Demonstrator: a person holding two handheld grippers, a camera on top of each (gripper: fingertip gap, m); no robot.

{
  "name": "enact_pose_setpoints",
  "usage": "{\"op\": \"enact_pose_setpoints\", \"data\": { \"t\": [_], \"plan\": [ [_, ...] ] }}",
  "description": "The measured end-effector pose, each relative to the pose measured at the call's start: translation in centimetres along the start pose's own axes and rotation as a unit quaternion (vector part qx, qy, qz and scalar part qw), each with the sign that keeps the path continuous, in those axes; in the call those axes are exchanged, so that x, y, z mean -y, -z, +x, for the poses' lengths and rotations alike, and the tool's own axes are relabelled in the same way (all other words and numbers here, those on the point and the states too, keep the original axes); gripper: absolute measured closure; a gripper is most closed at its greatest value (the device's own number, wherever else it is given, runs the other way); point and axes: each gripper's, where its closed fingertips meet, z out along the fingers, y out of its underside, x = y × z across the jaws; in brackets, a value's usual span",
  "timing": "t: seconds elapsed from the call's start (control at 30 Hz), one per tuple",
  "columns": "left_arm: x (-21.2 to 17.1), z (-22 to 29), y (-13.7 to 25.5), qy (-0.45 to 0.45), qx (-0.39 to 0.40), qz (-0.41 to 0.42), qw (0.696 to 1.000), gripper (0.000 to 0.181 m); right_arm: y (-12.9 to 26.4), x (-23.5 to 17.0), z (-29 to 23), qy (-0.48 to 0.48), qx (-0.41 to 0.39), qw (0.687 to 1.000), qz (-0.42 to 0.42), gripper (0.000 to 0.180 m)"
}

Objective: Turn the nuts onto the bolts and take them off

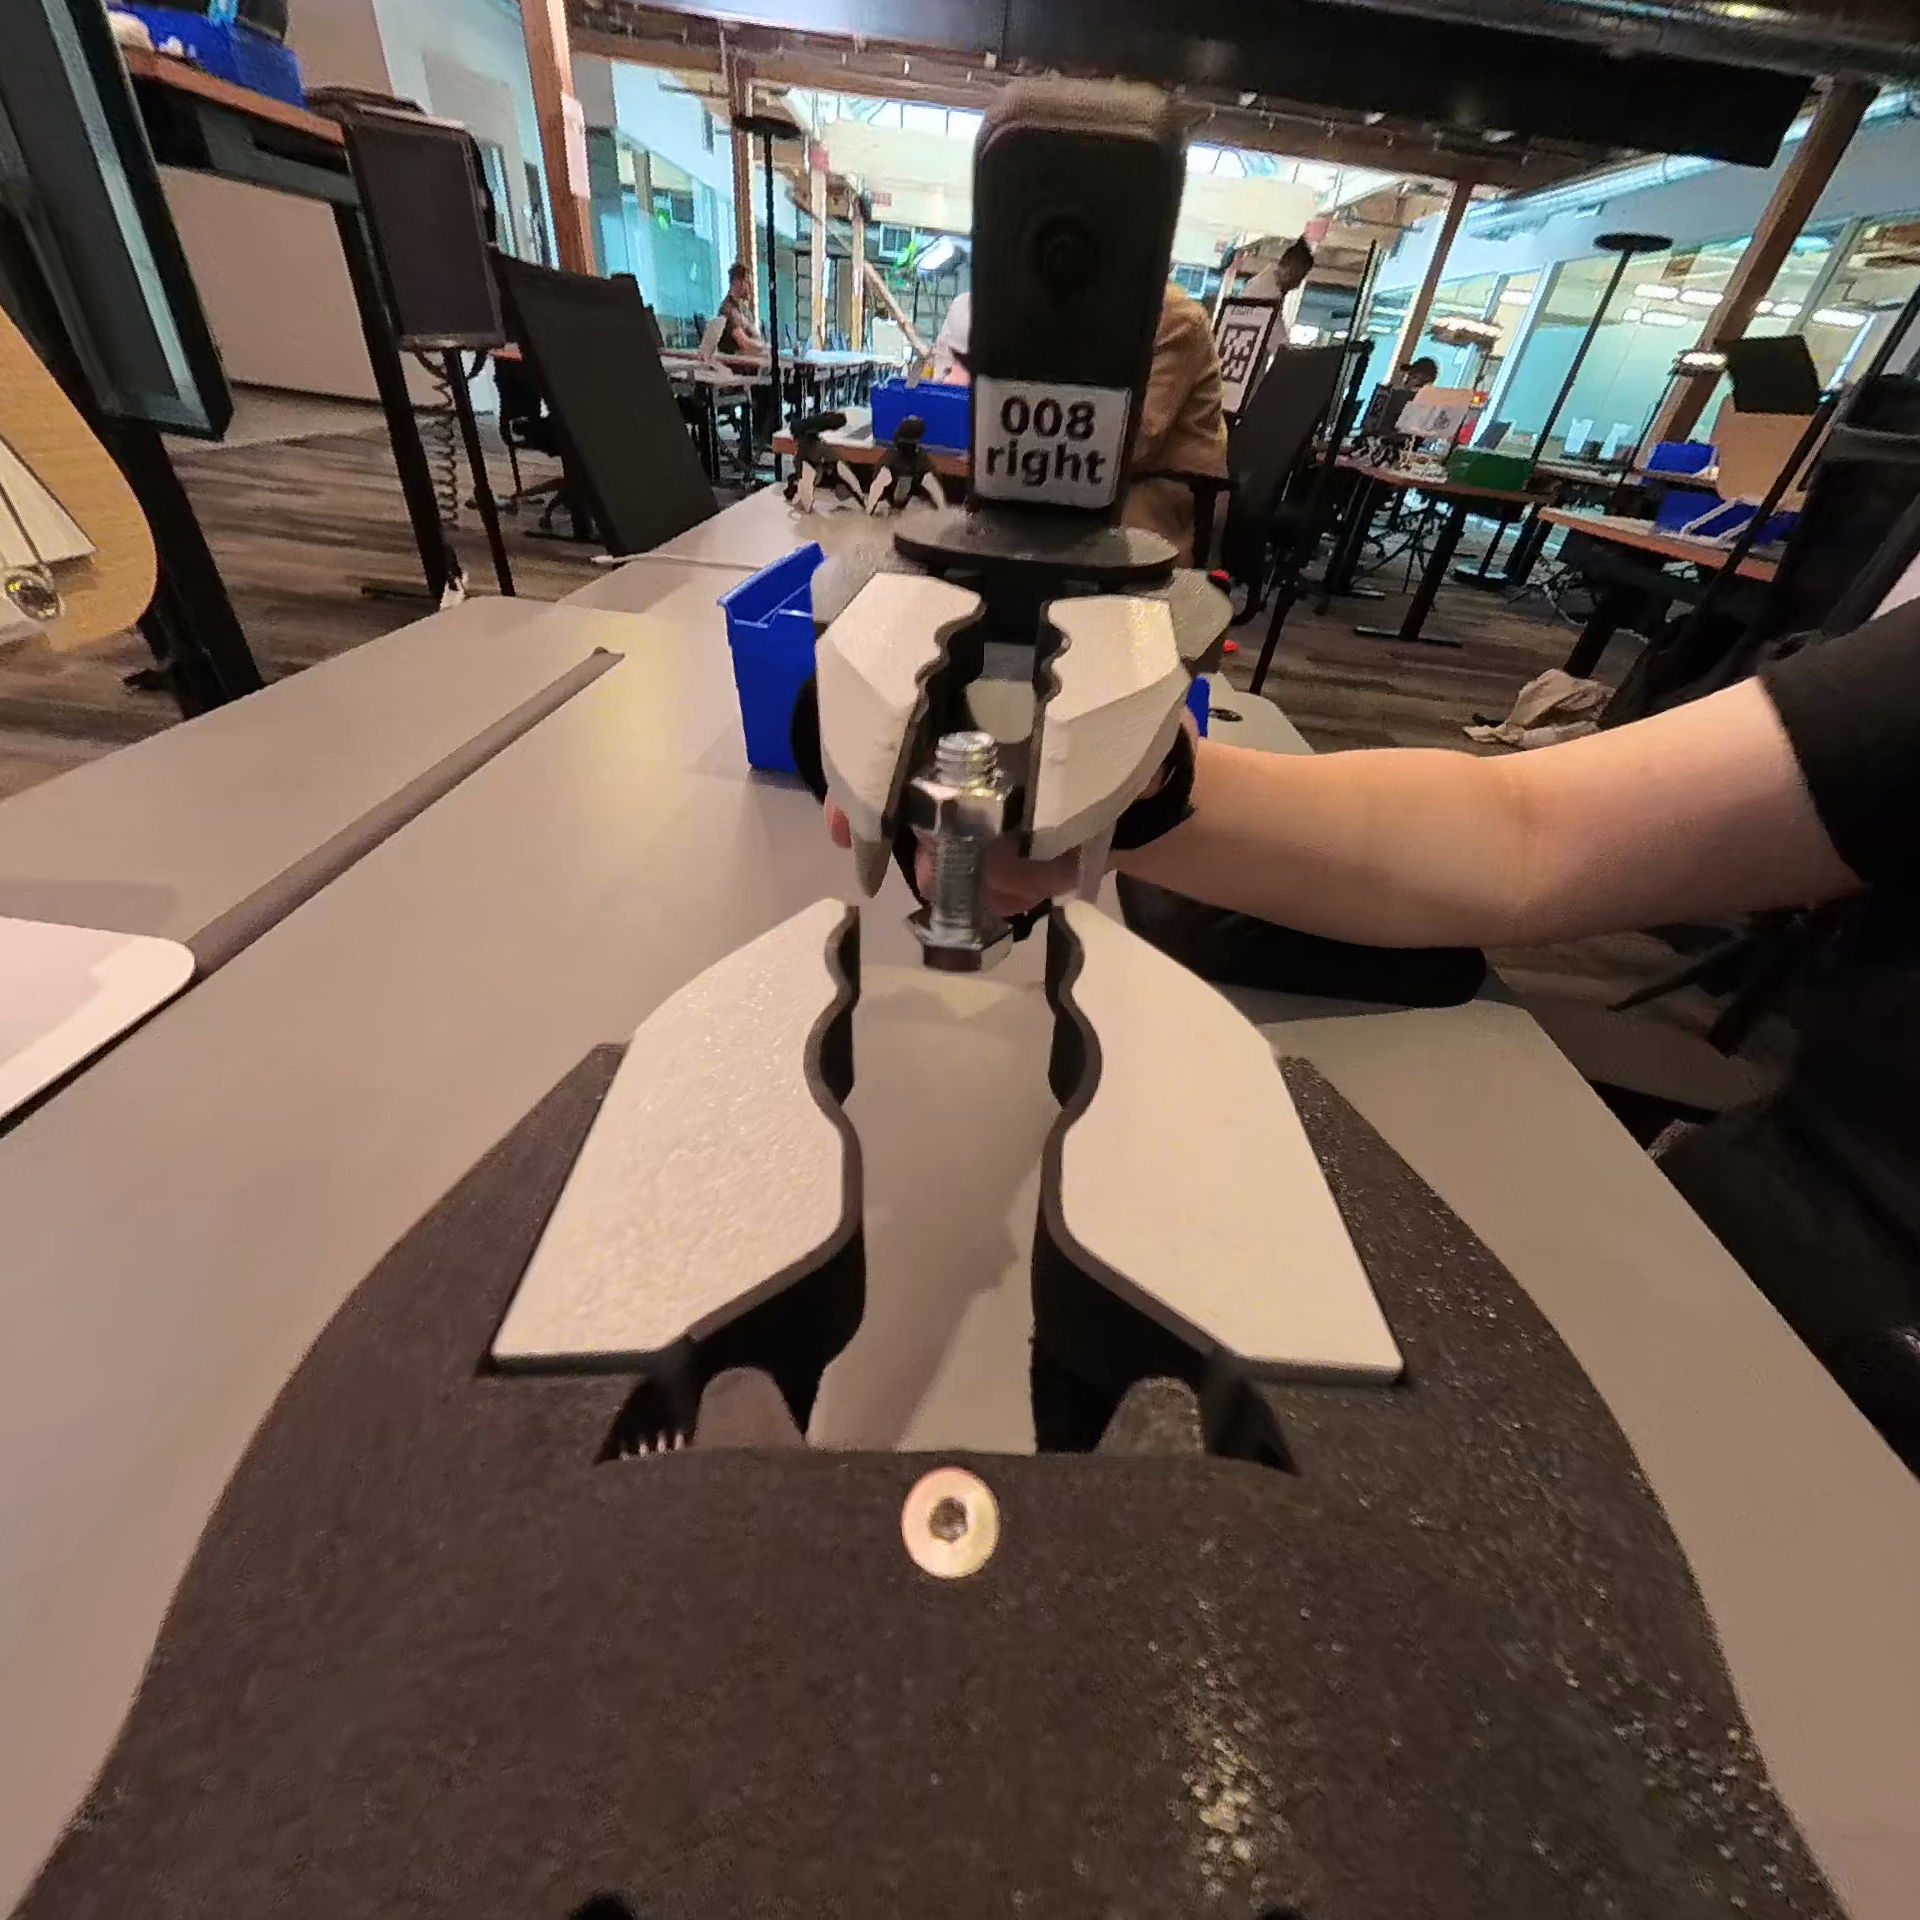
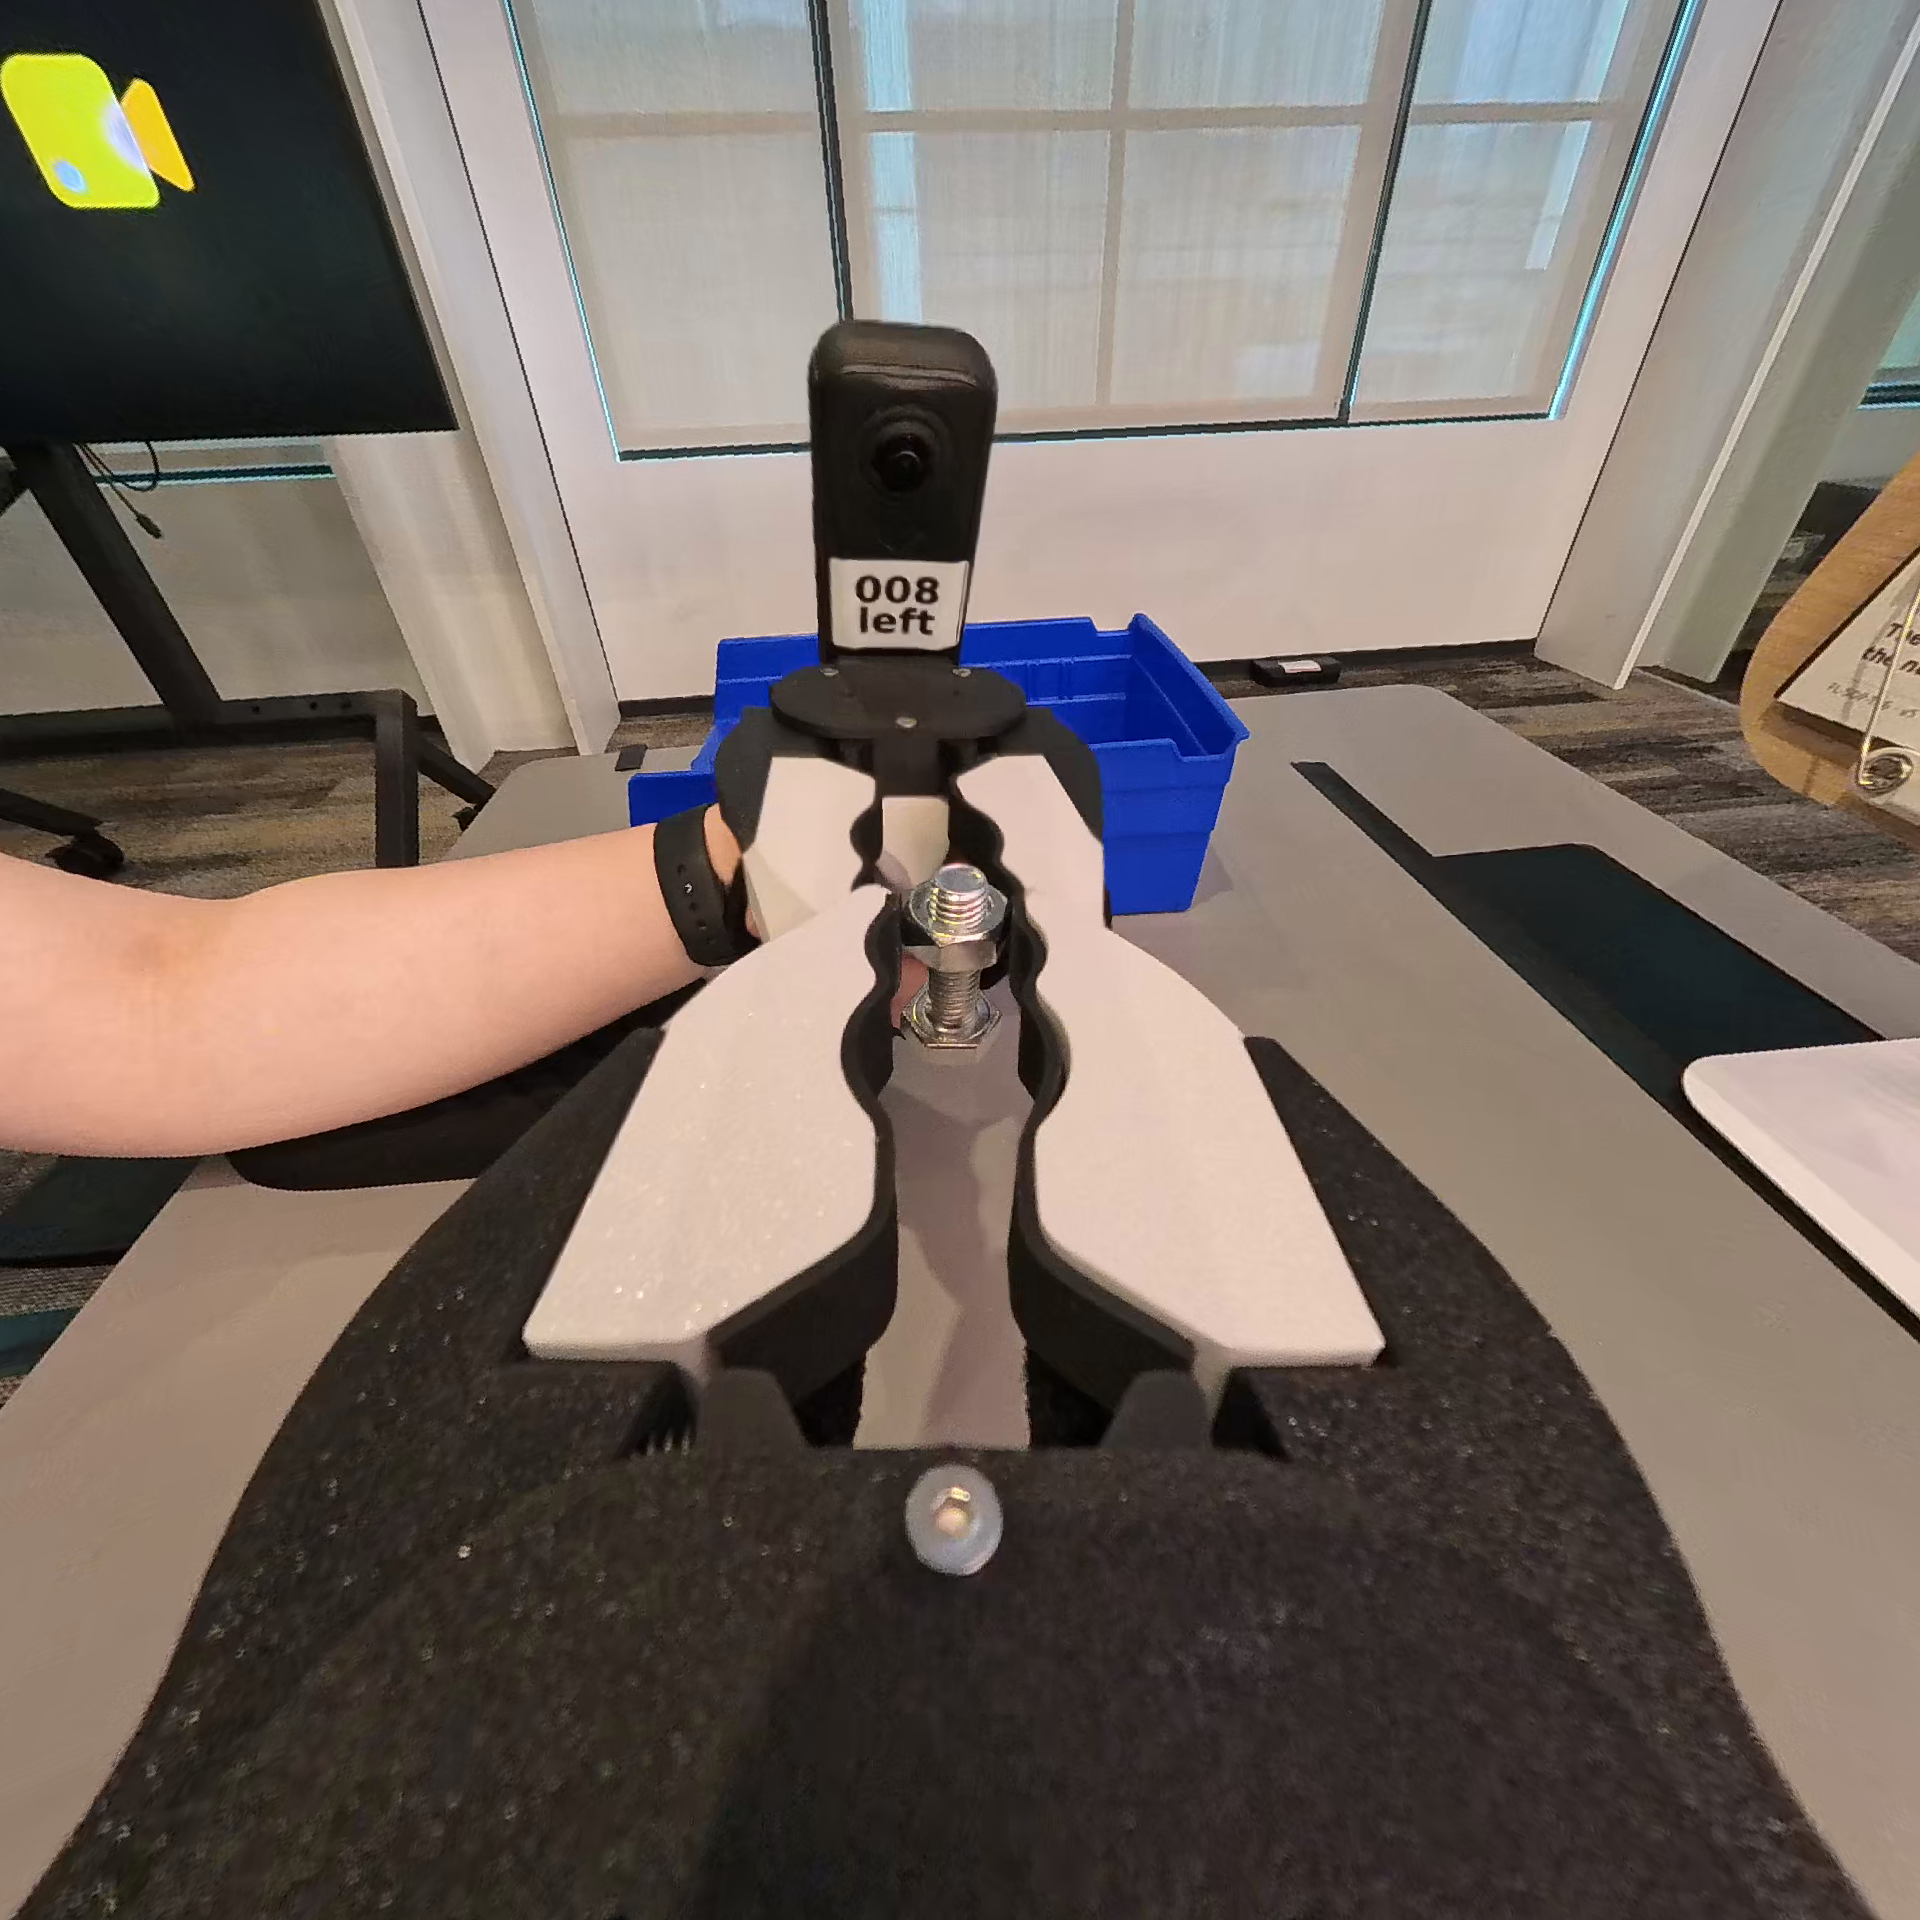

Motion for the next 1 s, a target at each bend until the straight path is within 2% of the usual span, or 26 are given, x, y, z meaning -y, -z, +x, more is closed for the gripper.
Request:
{"op": "enact_pose_setpoints", "data": {
  "t": [0.2,0.4,0.53,0.67,0.8,1.0],
  "plan": [
    [-0.5,-0.5,0.5,0.011,0.011,-0.012,1.0,0.144,1.1,1.0,0.5,0.001,-0.008,1.0,0.006,0.161],
    [-1.1,-2.4,0.8,0.03,0.055,-0.015,0.998,0.144,5.2,6.2,1.4,0.01,-0.071,0.997,-0.004,0.161],
    [-0.4,-2.4,0.5,0.041,0.051,0.002,0.998,0.145,10.9,10.8,2.8,0.004,-0.158,0.987,-0.029,0.161],
    [-0.3,-2.5,0.2,0.034,0.061,-0.011,0.998,0.145,19.4,13.0,5.6,-0.047,-0.264,0.961,-0.068,0.161],
    [0.3,-2.4,0.0,0.031,0.062,-0.002,0.998,0.145,28.7,10.7,8.3,-0.087,-0.369,0.915,-0.134,0.161],
    [0.0,-2.7,-0.2,0.037,0.067,-0.011,0.997,0.147,39.5,1.2,10.0,-0.194,-0.457,0.833,-0.246,0.161]
  ]
}}
